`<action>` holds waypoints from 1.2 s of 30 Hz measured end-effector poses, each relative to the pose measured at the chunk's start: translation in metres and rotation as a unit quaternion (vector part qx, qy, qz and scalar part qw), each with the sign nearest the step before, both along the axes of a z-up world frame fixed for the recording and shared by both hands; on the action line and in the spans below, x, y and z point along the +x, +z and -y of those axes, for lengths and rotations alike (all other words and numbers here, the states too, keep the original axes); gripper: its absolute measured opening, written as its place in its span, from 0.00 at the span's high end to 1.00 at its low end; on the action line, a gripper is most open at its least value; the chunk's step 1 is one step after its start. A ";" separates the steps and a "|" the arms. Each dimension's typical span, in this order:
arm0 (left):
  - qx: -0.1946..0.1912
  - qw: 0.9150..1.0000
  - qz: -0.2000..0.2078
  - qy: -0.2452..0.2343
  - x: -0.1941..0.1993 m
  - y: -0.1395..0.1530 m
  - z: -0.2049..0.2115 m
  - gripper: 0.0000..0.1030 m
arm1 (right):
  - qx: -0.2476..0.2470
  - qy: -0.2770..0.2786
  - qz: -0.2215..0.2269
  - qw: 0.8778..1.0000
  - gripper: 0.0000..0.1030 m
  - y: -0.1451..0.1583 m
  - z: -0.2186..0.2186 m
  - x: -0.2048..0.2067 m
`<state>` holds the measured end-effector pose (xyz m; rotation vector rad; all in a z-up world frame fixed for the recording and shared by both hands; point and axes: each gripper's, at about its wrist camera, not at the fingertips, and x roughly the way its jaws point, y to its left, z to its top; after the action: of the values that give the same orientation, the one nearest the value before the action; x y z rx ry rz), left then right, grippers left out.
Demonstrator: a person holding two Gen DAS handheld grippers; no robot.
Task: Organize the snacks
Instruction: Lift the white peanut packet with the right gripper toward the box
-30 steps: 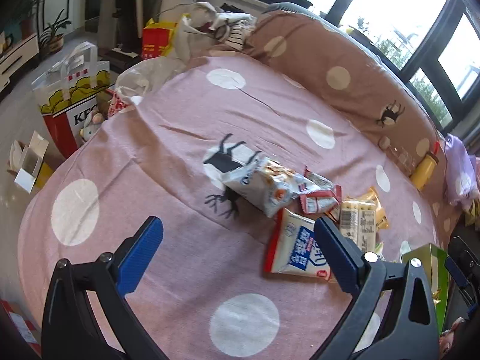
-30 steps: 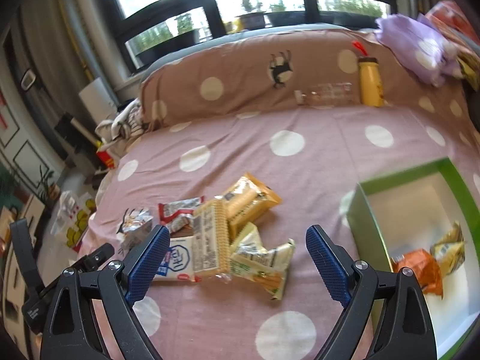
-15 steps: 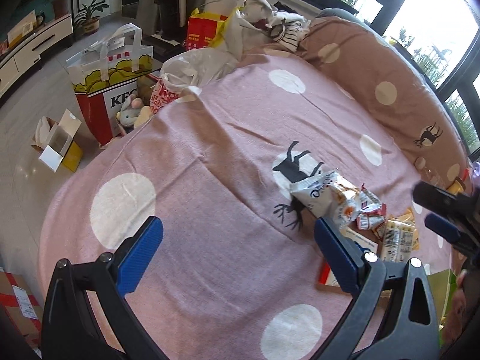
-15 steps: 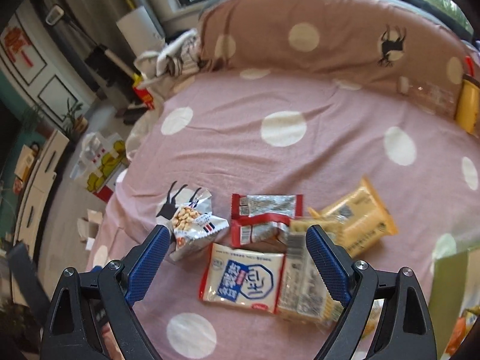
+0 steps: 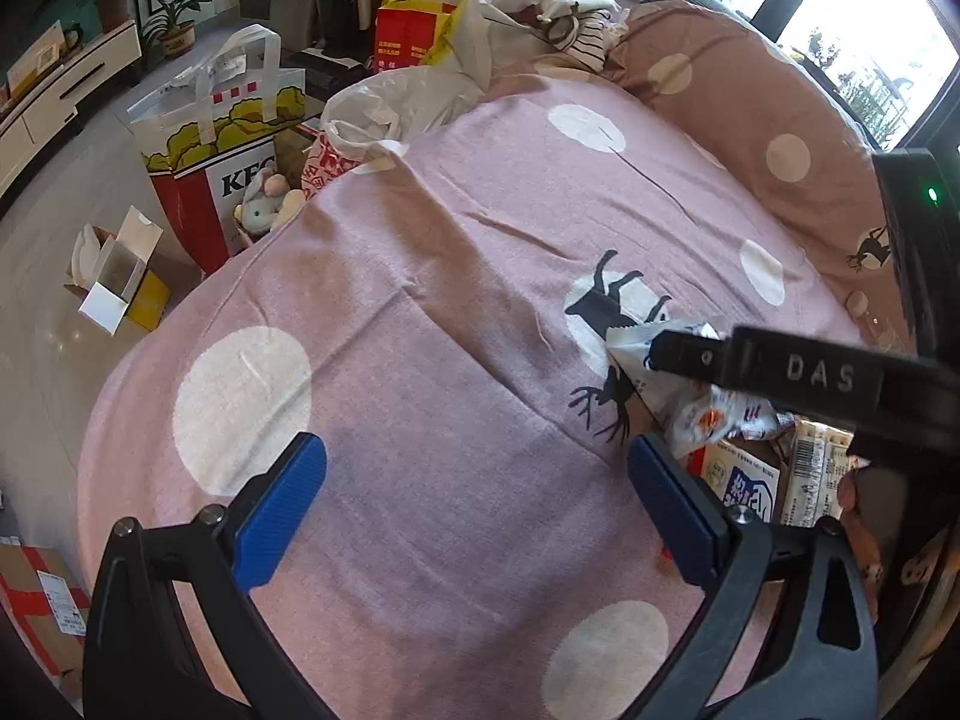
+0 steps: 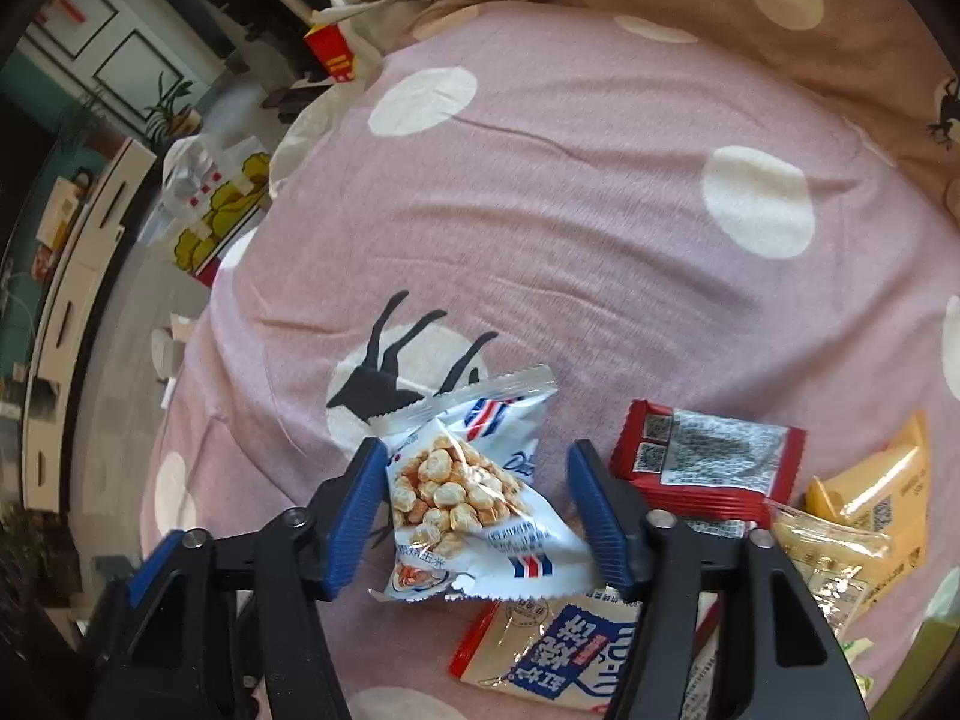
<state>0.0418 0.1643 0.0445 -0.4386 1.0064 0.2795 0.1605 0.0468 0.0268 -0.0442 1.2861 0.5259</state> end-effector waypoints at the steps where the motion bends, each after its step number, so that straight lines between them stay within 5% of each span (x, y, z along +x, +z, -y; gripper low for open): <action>1: 0.000 1.000 -0.002 0.002 0.000 -0.001 -0.001 0.02 | 0.012 0.005 -0.003 1.000 0.48 -0.001 0.001 -0.002; 5: 0.002 1.000 -0.003 0.002 0.000 0.000 0.001 0.02 | 0.046 -0.007 0.004 0.999 0.56 0.006 0.016 -0.016; 13: 0.001 1.000 0.007 -0.009 -0.002 0.005 0.009 0.02 | 0.146 -0.069 0.037 0.986 0.57 0.044 0.080 -0.063; 23: 0.000 0.997 0.012 -0.070 0.000 0.010 0.048 0.02 | 0.116 -0.204 0.035 0.971 0.57 0.018 0.163 -0.130; 28: 0.002 0.991 0.013 -0.133 0.002 0.011 0.083 0.03 | 0.059 -0.239 0.028 0.969 0.57 0.008 0.190 -0.131; 36: -0.061 0.969 -0.001 -0.239 -0.001 0.005 0.123 0.08 | 0.149 -0.285 0.038 0.946 0.39 0.019 0.242 -0.143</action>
<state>0.0407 0.0414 0.0497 -0.2938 1.1011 -0.2160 0.0175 -0.1948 0.0455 0.5428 1.0671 0.2088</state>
